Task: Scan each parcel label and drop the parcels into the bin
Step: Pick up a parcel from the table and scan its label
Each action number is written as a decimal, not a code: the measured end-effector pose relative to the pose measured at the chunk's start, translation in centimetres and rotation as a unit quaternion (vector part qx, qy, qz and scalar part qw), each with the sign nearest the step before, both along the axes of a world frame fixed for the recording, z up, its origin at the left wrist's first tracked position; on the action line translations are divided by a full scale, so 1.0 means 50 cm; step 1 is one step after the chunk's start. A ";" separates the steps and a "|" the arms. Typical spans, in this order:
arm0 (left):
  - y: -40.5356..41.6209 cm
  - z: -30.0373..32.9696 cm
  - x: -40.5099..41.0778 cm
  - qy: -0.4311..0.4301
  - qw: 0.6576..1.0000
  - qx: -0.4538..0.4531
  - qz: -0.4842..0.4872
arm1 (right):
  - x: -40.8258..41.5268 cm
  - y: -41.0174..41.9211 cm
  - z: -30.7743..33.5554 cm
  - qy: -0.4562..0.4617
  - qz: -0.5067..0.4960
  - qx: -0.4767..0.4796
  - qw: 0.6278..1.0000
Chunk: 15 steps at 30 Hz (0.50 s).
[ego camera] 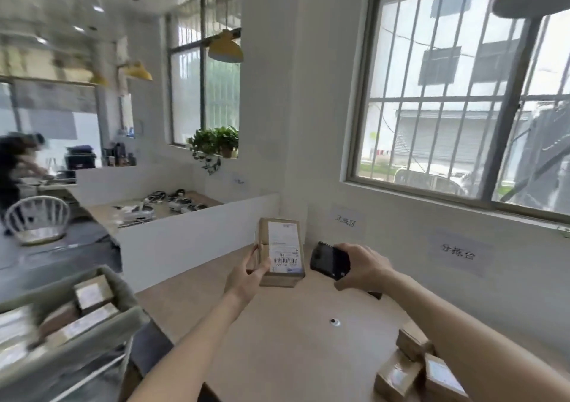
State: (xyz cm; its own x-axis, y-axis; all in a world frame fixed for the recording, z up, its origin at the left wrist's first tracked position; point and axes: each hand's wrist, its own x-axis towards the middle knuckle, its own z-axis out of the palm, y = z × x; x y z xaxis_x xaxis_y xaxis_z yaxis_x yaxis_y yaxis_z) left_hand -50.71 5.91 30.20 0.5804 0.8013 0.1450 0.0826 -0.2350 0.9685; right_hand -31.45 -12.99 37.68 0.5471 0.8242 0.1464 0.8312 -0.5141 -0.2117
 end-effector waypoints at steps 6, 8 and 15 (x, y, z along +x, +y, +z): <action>0.200 -0.024 -0.256 -0.012 0.998 -0.013 0.065 | -0.217 0.293 -0.042 0.083 0.108 0.019 0.990; 0.241 -0.031 -0.334 -0.023 0.995 -0.019 0.094 | -0.287 0.378 -0.062 0.116 0.140 0.029 0.983; 0.369 -0.060 -0.568 -0.014 0.982 -0.050 0.183 | -0.503 0.627 -0.108 0.207 0.276 0.032 0.938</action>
